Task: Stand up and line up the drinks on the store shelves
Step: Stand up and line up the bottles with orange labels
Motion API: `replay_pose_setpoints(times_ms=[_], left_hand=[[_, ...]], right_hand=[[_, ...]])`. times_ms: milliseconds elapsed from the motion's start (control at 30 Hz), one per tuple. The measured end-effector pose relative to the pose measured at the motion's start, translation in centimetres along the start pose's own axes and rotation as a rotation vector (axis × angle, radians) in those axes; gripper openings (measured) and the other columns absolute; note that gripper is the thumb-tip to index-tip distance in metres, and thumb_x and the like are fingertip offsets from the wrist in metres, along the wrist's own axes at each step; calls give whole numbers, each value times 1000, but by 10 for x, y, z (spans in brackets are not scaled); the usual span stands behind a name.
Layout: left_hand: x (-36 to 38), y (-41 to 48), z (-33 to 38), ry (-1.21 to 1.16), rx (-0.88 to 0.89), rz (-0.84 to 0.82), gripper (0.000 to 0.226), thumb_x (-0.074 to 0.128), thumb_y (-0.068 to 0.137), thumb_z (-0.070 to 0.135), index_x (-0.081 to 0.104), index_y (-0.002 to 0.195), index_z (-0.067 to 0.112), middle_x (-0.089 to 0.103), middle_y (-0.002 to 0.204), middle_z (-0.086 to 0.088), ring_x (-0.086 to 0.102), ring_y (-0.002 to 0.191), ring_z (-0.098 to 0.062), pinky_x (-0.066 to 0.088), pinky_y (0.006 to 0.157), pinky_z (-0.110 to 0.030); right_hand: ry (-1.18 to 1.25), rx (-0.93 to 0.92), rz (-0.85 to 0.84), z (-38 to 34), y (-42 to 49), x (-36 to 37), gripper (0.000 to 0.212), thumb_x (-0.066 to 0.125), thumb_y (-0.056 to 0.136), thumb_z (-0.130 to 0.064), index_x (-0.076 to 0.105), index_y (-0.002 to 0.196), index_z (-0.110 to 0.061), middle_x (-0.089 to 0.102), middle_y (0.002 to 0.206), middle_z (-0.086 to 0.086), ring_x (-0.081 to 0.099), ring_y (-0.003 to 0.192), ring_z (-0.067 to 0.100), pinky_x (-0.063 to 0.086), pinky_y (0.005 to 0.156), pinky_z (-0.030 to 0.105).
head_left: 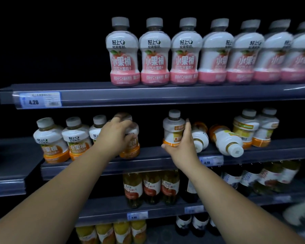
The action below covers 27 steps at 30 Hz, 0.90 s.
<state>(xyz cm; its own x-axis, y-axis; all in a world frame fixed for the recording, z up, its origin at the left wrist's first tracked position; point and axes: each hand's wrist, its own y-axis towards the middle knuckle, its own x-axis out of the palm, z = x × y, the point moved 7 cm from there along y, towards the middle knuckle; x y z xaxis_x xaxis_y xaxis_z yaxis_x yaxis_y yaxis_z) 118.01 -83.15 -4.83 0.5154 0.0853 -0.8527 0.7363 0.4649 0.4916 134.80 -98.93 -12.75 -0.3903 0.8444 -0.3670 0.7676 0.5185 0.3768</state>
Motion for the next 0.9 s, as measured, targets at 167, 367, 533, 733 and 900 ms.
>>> replay_pose_setpoints(times_ms=[167, 367, 533, 733, 900], left_hand=[[-6, -3, 0, 8, 25, 7, 33, 70, 86, 39, 66, 116, 25, 56, 123, -7, 56, 107, -33, 47, 87, -41], [-9, -6, -5, -105, -3, 3, 31, 73, 85, 36, 67, 114, 28, 54, 130, -1, 56, 111, -24, 47, 82, -33], [-10, -7, -8, -121, -18, 1, 31, 73, 85, 37, 68, 115, 30, 52, 132, 1, 56, 113, -22, 43, 82, -29], [-14, -6, -13, -157, -56, -84, 31, 70, 89, 32, 66, 119, 35, 50, 134, 2, 50, 122, -19, 42, 92, -28], [-16, -7, -12, -174, -61, -80, 30, 70, 90, 29, 66, 119, 34, 50, 135, 3, 49, 122, -19, 40, 92, -28]], right_hand=[[-20, 56, -8, -4, 20, 6, 113, 78, 85, -17, -7, 159, -25, 27, 160, 5, 34, 142, 25, 31, 111, 32], [-23, 125, 10, 9, 22, 1, 95, 76, 87, -17, 12, 157, -22, 45, 148, 6, 49, 130, 27, 41, 95, 32], [-45, 104, -122, 2, 12, 17, 104, 88, 73, -32, 21, 152, -27, 49, 144, -2, 53, 125, 19, 47, 103, 42], [-112, 97, -221, -2, 3, 36, 61, 77, 80, -24, 42, 130, -26, 59, 117, -5, 59, 110, 17, 44, 86, 32], [-91, 84, -223, -11, 2, 44, 97, 89, 72, -31, 28, 146, -19, 49, 125, -8, 53, 114, 13, 45, 90, 30]])
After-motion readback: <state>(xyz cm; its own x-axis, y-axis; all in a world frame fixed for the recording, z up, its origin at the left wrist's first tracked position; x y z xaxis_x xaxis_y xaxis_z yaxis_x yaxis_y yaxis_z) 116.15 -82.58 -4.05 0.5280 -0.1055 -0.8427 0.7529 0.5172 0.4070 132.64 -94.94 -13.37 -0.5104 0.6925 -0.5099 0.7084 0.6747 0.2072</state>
